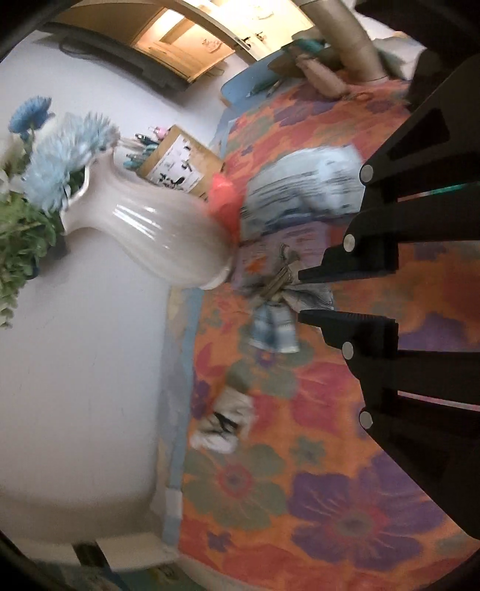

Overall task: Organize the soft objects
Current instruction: 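Grasp the blue checkered cloth with the left tool while the right tool grasps the green packet, then lift the checkered cloth with the left tool while the right tool lifts the green packet, then carry the checkered cloth and green packet to the wicker basket and open both tools, then bring both open tools back over the quilt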

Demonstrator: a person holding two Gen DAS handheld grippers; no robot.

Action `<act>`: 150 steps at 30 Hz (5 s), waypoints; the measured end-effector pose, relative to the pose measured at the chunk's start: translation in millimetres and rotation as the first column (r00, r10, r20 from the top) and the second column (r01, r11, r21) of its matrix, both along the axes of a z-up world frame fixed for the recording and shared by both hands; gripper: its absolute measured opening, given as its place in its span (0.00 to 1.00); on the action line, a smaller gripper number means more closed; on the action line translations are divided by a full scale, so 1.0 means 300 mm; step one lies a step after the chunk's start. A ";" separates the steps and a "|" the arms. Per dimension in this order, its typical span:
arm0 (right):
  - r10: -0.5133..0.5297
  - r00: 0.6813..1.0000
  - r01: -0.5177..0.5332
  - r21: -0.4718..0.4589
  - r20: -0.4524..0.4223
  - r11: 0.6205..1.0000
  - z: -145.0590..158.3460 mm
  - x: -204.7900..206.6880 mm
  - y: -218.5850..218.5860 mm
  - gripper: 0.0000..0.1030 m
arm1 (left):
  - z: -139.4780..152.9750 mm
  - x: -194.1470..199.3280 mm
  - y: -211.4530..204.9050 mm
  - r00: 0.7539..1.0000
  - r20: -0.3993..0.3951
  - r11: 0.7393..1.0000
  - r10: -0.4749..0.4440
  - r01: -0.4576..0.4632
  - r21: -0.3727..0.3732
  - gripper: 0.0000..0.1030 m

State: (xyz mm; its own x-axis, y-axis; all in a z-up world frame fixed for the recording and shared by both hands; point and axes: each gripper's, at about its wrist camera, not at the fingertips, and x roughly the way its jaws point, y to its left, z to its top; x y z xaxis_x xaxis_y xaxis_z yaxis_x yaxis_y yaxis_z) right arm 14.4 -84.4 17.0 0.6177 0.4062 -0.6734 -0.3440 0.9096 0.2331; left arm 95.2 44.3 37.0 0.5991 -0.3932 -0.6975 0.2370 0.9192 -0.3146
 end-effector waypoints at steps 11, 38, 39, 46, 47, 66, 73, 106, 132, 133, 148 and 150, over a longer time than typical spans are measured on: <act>-0.065 0.992 0.079 0.126 -0.113 0.989 -0.034 -0.053 -0.178 0.46 | 0.026 -0.006 0.012 0.996 -0.085 1.000 0.001 -0.002 -0.017 0.59; 0.002 0.993 0.018 0.164 -0.120 0.986 -0.049 -0.052 -0.183 0.56 | -0.057 -0.284 0.004 0.998 -0.064 1.000 -0.015 0.016 0.005 0.17; -0.019 0.993 0.038 0.161 -0.118 0.986 -0.045 -0.056 -0.193 0.57 | -0.064 -0.317 -0.005 0.999 -0.038 1.000 -0.013 0.013 0.017 0.17; -0.194 0.975 0.215 0.246 -0.109 0.945 -0.022 -0.189 -0.298 0.71 | -0.063 -0.357 -0.008 0.999 0.048 1.000 0.013 -0.014 0.026 0.17; -0.183 0.974 0.212 0.259 -0.131 0.942 -0.031 -0.198 -0.292 0.71 | -0.065 -0.355 -0.008 0.999 0.045 0.999 0.015 -0.016 0.031 0.17; -0.199 0.974 0.205 0.052 -0.106 0.977 -0.038 -0.169 -0.092 0.33 | -0.051 -0.395 -0.009 0.996 0.088 0.999 0.032 -0.034 0.022 0.17; -0.268 0.961 0.275 0.124 -0.064 0.954 0.058 -0.312 -0.271 0.33 | -0.011 -0.516 -0.109 0.994 0.103 0.997 -0.044 0.050 -0.060 0.17; -0.717 0.694 0.659 0.455 -0.063 0.598 0.265 -0.822 -1.308 0.33 | 0.329 -0.784 -1.288 0.772 0.235 0.802 -0.591 0.593 0.066 0.17; -0.802 0.552 0.800 0.419 -0.229 0.430 0.151 -0.791 -1.604 0.55 | 0.280 -0.767 -1.448 0.772 0.290 0.825 -0.565 0.540 0.167 0.74; -0.804 0.557 0.793 0.419 -0.207 0.442 0.171 -0.809 -1.579 0.55 | 0.292 -0.782 -1.417 0.772 0.304 0.829 -0.558 0.537 0.159 0.74; -0.442 0.858 0.376 0.265 0.263 0.888 0.491 -0.779 -0.787 0.72 | 0.415 -0.745 -0.610 0.899 0.423 0.982 -0.110 0.031 0.188 0.80; -0.376 0.888 0.322 0.225 0.264 0.920 0.478 -0.720 -0.669 0.76 | 0.391 -0.695 -0.461 0.917 0.399 0.981 -0.007 -0.072 0.181 0.80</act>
